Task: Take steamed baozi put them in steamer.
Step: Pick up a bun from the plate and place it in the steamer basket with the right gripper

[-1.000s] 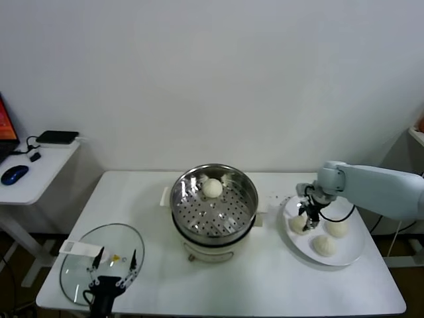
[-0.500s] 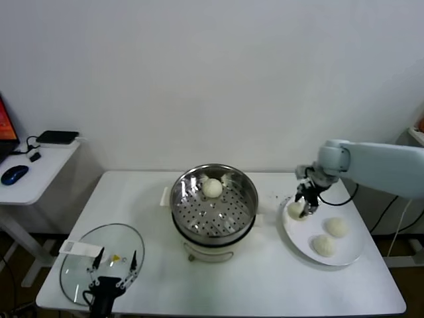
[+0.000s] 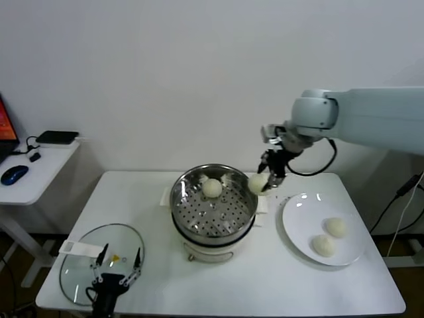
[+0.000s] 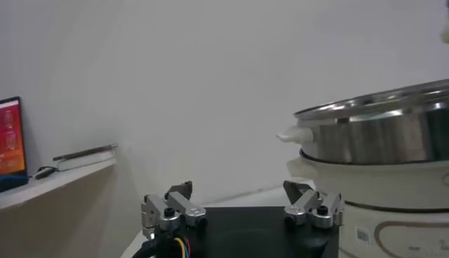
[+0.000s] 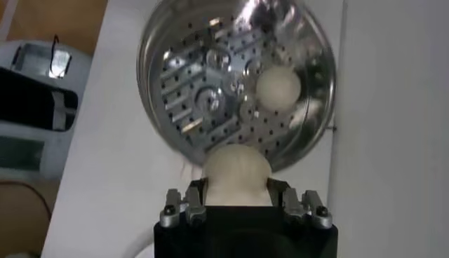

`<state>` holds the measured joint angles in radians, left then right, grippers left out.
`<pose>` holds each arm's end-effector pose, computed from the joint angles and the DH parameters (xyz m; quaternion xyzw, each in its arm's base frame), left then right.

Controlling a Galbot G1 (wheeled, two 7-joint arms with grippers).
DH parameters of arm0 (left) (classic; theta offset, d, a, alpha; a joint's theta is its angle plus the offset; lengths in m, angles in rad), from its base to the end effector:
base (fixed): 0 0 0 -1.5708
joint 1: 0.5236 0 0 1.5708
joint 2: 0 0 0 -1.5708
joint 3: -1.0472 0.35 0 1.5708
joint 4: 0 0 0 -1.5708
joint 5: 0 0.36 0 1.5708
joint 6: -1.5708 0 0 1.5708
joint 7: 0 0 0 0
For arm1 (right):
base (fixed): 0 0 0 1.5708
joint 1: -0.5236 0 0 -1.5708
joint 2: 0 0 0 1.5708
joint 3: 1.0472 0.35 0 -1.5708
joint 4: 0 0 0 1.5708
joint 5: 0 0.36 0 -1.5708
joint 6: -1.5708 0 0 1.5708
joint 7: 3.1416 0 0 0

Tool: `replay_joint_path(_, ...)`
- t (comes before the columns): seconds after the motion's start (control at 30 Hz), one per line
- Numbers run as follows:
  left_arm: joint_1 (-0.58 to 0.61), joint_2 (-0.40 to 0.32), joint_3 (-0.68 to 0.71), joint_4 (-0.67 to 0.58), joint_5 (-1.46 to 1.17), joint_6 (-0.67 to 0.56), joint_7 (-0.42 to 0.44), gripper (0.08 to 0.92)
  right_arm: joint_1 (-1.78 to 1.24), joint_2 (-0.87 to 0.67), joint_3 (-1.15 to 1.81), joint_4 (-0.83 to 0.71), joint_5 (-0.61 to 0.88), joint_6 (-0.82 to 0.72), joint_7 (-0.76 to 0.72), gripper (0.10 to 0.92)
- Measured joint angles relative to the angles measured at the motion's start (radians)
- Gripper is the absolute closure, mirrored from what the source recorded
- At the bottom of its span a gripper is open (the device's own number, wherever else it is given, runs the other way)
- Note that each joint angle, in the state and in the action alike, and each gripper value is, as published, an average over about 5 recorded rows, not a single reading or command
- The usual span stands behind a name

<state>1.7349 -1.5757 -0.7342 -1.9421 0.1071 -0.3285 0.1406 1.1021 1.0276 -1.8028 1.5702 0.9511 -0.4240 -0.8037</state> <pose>0.1140 0.0690 -0.3780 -0.0044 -0.9933 -0.1155 0.0077 0.4994 0.0433 0.0313 0.5286 -0.5647 0.5309 0.3462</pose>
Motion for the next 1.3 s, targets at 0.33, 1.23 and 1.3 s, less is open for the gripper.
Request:
replay_joint_path(0.33,0.003,0.000,-0.006,0.004,0.001,0.000,0.000,0.177,-0.143,0.193,0.137,-0.092,0.021,-0.083,0.067,0.423)
replay_joint_path(1.23,-0.004,-0.003,-0.010,0.018,0.001,0.001,0.000,0.177,-0.422,0.431,0.207,-0.395,-0.105,-0.101,0.059,0.411)
replay_joint_path(1.3,-0.004,-0.003,-0.010,0.017,0.000,0.002,0.000,0.177,-0.424,0.433,0.210,-0.400,-0.106,-0.100,0.058,0.374)
